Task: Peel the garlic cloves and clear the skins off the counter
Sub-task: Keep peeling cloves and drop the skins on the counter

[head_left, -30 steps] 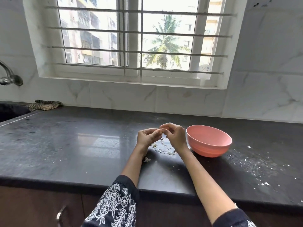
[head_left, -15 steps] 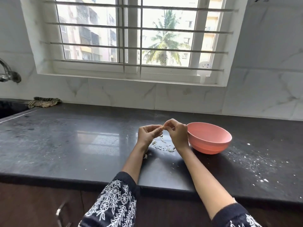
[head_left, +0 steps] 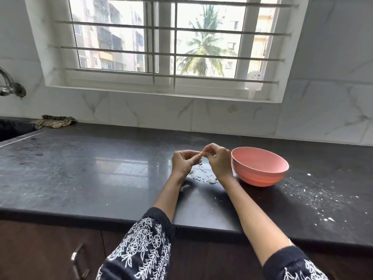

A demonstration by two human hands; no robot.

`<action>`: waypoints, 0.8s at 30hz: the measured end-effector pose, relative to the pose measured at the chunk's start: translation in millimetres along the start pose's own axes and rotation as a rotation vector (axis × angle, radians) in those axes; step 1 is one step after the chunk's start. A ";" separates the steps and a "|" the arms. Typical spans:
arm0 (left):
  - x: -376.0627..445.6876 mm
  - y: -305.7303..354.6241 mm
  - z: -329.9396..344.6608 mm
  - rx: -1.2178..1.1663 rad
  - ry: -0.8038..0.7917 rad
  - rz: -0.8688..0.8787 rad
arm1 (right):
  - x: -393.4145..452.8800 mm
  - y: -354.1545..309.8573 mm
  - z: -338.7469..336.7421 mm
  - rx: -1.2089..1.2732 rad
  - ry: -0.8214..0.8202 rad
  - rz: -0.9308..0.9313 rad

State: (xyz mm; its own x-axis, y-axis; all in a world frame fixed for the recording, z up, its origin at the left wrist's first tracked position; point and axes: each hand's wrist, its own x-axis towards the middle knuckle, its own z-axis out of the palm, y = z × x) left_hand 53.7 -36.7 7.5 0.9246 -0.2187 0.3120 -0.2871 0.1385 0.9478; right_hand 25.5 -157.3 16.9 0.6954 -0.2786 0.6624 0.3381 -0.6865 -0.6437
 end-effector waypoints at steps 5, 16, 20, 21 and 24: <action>-0.3 -2.0 0.0 0.061 0.025 0.030 | 1.6 0.1 6.9 -0.040 -0.098 0.018; -5.4 3.3 1.5 -0.232 0.092 -0.039 | -3.6 -7.1 12.5 0.022 -0.035 -0.102; -3.0 3.4 -0.2 -0.246 0.089 -0.052 | -2.7 -8.2 9.9 0.035 0.039 -0.143; -1.6 2.9 -0.7 -0.240 0.093 -0.051 | -1.6 -7.7 9.7 0.032 0.056 -0.152; -0.6 2.1 -1.2 -0.219 0.088 -0.042 | -0.3 -5.1 9.7 -0.004 0.032 -0.165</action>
State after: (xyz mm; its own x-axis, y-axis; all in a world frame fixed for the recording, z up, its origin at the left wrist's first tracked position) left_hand 52.8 -35.1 9.2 0.9556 -0.1452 0.2565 -0.1954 0.3397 0.9200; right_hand 29.8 -147.2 16.3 0.6105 -0.1830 0.7706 0.4435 -0.7270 -0.5241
